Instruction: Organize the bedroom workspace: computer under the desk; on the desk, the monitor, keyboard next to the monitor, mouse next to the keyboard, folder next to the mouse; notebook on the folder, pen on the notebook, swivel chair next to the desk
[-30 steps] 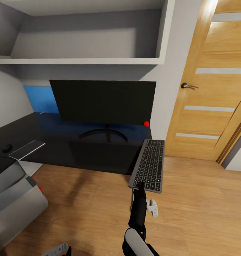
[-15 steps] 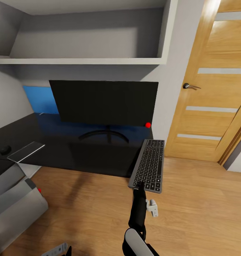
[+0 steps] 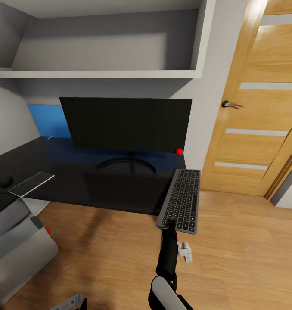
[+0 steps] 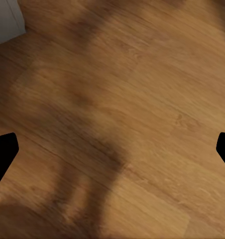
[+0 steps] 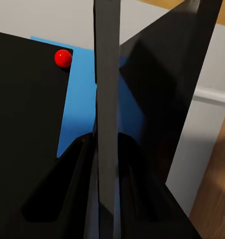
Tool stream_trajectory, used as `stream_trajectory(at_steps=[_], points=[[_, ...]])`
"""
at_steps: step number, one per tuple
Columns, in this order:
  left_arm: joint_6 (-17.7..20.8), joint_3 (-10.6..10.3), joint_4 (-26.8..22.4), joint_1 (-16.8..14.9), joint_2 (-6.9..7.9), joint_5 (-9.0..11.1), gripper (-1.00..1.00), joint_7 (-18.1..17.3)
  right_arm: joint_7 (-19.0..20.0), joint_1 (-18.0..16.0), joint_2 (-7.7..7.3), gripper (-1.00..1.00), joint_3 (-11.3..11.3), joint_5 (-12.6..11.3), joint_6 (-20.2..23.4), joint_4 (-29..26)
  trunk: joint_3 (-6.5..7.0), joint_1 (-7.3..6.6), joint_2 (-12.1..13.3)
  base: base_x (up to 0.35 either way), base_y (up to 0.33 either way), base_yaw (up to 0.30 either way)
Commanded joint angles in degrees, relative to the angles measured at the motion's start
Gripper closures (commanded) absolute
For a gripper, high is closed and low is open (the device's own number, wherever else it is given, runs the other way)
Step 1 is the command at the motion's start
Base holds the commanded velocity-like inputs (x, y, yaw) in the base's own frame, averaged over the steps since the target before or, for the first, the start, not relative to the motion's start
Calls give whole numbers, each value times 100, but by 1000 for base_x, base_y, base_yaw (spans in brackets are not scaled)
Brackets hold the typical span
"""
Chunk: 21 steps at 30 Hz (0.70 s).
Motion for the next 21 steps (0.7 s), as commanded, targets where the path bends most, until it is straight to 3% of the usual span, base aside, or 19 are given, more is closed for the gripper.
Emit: stream_trajectory(at_steps=[1,21], points=[[20,-7,-12,1,1,46,-100,35,31,-4,0,100,2,-248,-26,5,-4,0,-2,0,0,0],[18,-7,-12,1,2,44,-100,26,28,-4,0,100,-1,-248,-28,5,-4,0,-2,46,38,0]])
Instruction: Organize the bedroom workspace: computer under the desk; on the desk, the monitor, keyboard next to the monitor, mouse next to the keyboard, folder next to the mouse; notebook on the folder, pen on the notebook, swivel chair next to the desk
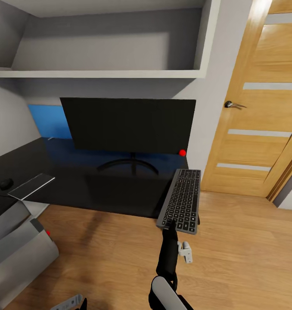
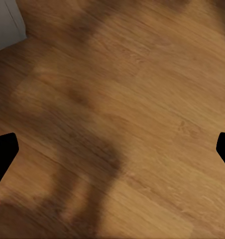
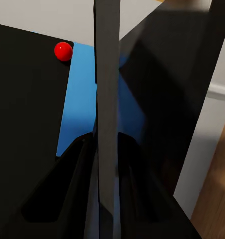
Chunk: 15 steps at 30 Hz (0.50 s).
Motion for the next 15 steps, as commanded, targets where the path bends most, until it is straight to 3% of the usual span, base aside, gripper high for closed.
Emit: stream_trajectory(at_steps=[1,15], points=[[21,-7,-12,1,1,46,-100,35,30,-4,0,100,9,-251,-24,6,-4,0,-2,1,1,0],[21,-7,-12,1,1,48,-100,35,30,-4,0,100,-139,-251,-24,6,-4,0,-2,0,0,0]])
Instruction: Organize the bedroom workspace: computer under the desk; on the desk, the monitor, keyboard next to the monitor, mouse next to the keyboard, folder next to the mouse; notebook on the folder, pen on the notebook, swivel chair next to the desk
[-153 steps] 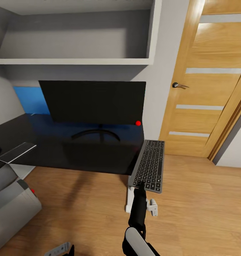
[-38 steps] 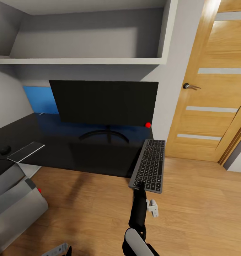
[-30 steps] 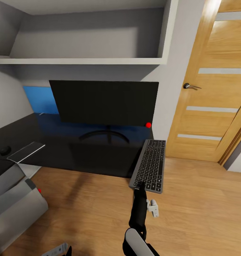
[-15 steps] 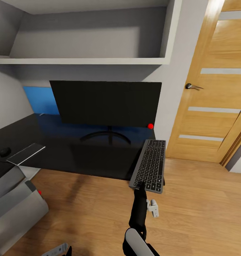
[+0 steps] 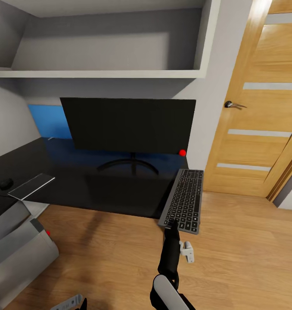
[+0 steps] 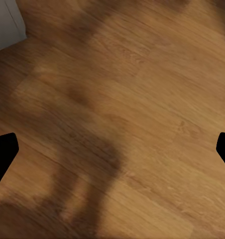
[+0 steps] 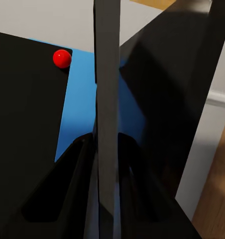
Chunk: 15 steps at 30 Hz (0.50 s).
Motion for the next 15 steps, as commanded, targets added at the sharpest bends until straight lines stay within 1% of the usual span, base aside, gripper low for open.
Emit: stream_trajectory(at_steps=[1,15], points=[[21,-7,-12,1,1,45,-100,35,29,-4,0,100,1,-288,-24,6,-4,0,-2,0,0,0],[21,-1,-12,1,1,45,-100,40,22,-4,0,100,5,-288,-5,6,-4,0,-2,0,0,0]])
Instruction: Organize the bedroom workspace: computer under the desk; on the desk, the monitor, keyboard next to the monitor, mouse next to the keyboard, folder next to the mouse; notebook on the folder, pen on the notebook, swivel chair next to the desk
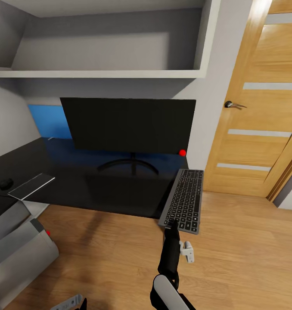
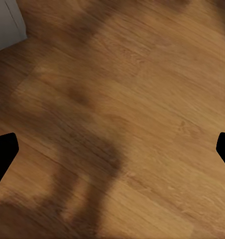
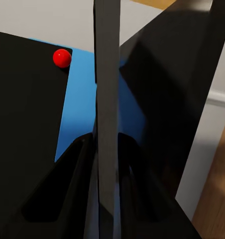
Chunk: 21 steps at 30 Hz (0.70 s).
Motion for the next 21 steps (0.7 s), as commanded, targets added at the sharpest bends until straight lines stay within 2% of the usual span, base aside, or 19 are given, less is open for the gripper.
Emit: stream_trajectory(at_steps=[1,21], points=[[21,-7,-12,0,1,45,-100,36,27,-4,0,100,12,-299,-22,8,-5,0,-2,0,0,0],[21,4,-12,1,1,45,-100,42,23,-4,0,100,34,-299,11,42,-23,0,-2,0,0,0]])
